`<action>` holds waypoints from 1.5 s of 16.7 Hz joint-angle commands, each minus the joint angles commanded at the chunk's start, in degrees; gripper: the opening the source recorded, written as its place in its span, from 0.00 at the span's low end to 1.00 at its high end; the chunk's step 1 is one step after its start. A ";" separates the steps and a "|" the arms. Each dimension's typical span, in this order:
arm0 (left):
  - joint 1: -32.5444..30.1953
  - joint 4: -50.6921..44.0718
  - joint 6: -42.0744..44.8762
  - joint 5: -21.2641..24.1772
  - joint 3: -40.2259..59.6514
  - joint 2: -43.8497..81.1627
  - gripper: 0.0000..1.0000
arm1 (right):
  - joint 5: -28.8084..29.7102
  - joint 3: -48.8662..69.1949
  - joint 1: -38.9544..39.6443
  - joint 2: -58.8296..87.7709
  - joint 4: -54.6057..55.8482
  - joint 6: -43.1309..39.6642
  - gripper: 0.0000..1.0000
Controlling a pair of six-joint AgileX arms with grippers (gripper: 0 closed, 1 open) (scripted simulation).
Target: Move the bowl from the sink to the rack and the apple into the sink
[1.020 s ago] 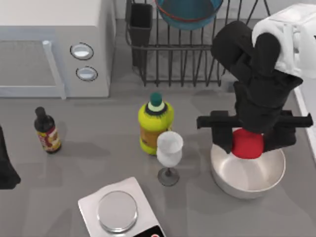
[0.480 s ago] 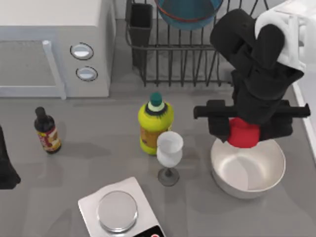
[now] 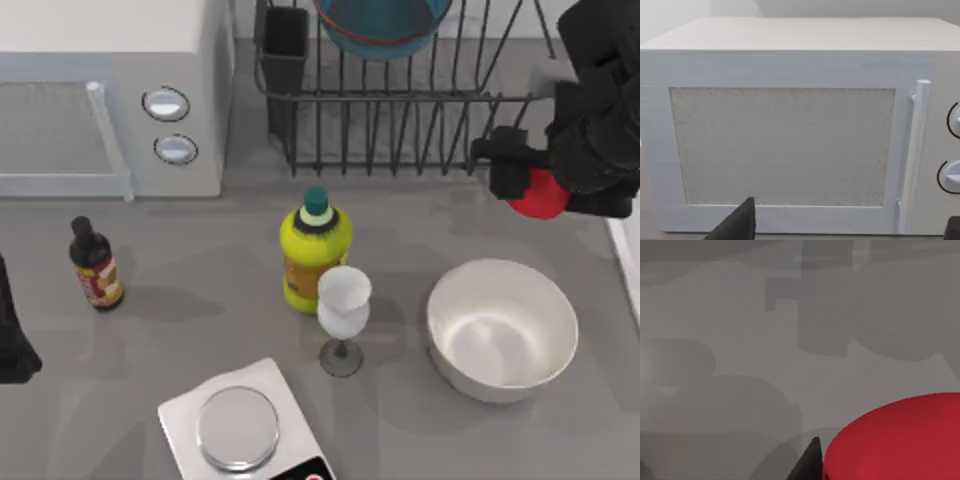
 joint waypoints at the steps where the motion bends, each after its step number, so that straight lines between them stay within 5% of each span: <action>1: 0.00 0.00 0.00 0.00 0.00 0.00 1.00 | -0.87 -1.97 -2.79 -0.69 5.26 -1.21 0.00; 9: 0.00 0.00 0.00 0.00 0.00 0.00 1.00 | -7.18 -16.06 -20.23 -3.46 42.84 -9.58 0.00; 25: 0.00 0.00 0.00 0.00 0.00 0.00 1.00 | -22.36 -34.91 -44.88 -10.89 83.25 -21.85 0.00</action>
